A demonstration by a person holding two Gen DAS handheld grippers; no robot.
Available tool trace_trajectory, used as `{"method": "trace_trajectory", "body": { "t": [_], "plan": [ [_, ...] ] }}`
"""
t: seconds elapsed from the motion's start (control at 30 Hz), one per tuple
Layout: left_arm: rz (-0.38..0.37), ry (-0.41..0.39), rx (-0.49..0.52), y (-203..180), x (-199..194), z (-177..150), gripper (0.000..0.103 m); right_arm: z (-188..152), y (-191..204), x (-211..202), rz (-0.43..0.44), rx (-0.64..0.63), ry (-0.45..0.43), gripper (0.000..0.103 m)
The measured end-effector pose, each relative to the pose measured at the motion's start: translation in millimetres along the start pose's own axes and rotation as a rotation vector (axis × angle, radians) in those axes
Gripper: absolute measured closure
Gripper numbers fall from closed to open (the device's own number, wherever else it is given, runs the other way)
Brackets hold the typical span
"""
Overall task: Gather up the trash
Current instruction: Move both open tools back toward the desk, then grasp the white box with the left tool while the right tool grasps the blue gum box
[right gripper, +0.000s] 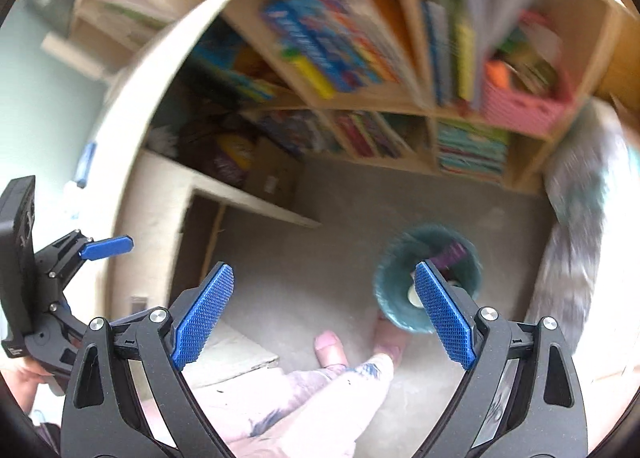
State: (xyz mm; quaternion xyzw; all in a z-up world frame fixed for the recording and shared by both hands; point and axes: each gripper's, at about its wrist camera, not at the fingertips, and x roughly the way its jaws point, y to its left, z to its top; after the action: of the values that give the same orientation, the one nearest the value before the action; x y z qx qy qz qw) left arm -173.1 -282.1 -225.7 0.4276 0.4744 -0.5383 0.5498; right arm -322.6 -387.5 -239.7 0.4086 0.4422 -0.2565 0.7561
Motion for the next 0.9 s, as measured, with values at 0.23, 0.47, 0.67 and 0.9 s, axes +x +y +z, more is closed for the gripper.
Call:
{"method": "trace_trajectory", "body": {
  "t": [0.23,0.47,0.67,0.9],
  "plan": [
    [0.088,-0.124,-0.23,74.7,-63.6,-29.2,0.007,56.5,96.9,-1.5,0.076,-0.266,-0.013,0.012],
    [0.191,-0.178,-0.468,138.3,-101.5,-87.7,0.007,79.1,190.7,16.5,0.153,-0.505,0.026,0.012],
    [0.263,-0.192,-0.668,185.1,-123.6,-150.6,0.007,81.9,261.7,34.3,0.209,-0.677,0.064,0.012],
    [0.335,-0.204,-0.829,213.3,-147.6,-207.1,0.007,76.2,319.0,42.5,0.237,-0.827,0.097,0.012]
  ]
}}
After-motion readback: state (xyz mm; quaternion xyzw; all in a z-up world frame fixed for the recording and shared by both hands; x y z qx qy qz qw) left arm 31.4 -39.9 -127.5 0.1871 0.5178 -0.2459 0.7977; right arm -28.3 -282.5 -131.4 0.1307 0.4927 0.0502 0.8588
